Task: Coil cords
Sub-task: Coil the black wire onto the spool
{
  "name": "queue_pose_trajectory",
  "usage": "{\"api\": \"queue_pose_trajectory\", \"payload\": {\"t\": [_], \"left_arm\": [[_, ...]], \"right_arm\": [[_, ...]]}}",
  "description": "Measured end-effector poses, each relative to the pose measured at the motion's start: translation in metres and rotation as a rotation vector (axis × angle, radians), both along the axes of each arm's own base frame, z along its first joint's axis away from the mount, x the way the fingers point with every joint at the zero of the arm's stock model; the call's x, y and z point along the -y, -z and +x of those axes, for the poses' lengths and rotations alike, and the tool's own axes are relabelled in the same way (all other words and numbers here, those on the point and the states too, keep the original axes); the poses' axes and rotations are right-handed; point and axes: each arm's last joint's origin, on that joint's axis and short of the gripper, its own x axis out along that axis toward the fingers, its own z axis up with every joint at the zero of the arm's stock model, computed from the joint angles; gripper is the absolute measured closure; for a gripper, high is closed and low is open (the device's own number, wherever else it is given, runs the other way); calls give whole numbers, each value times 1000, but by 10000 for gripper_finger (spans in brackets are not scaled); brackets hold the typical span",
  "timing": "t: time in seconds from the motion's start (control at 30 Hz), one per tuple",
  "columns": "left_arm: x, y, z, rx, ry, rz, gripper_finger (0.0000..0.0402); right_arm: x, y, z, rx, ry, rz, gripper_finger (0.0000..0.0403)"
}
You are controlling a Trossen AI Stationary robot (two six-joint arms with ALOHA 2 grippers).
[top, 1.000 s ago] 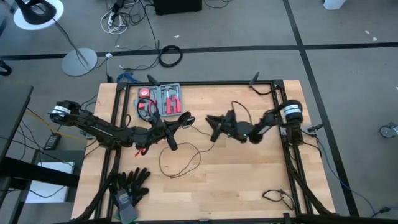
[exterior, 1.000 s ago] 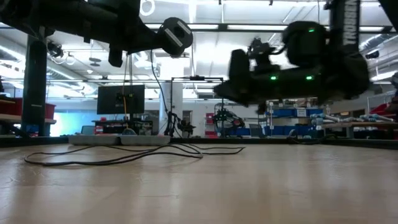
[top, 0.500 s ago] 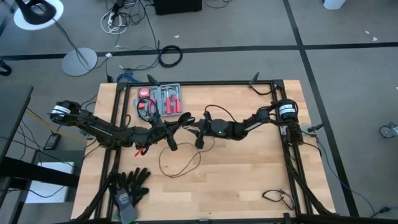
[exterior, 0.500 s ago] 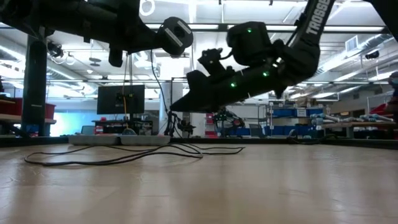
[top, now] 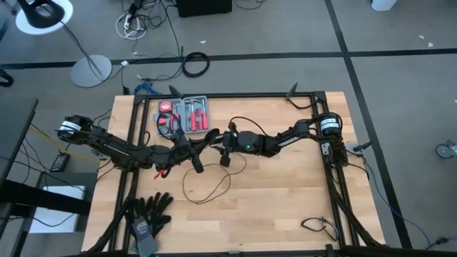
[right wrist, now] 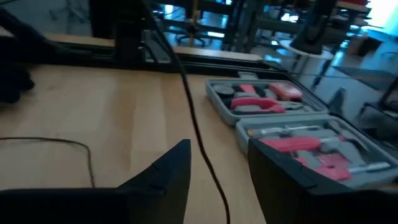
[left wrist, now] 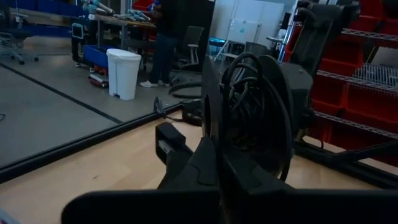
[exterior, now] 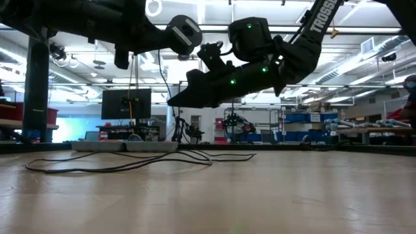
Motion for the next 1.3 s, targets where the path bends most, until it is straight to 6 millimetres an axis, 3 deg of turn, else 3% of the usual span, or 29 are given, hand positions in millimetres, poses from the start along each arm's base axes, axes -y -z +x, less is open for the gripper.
{"api": "queue_pose_trajectory", "payload": {"t": [0.2,0.4,0.53,0.73,0.87,1.0,1.17,1.3], "left_arm": [[0,0,0,4,0,-1,402],[0,0,0,2,0,2,402],[0,0,0,1,0,3,402],[0,2,0,-21,1,11,402],[0,7,0,-84,-23,27,402],[-1,12,-1,-135,-46,39,402],[-3,20,-2,-206,-58,28,402],[-5,25,-3,-225,-72,-12,402]], "right_arm": [[-1,-4,5,-11,-72,9,279],[-2,-2,5,-28,-70,21,389],[-1,-1,4,-28,-44,66,398],[1,2,-5,-180,50,188,401],[-7,-16,-19,-276,130,222,401],[-13,-46,-40,-333,218,217,402],[-5,-87,-58,-246,294,232,402],[3,-110,-62,-114,272,253,402]]}}
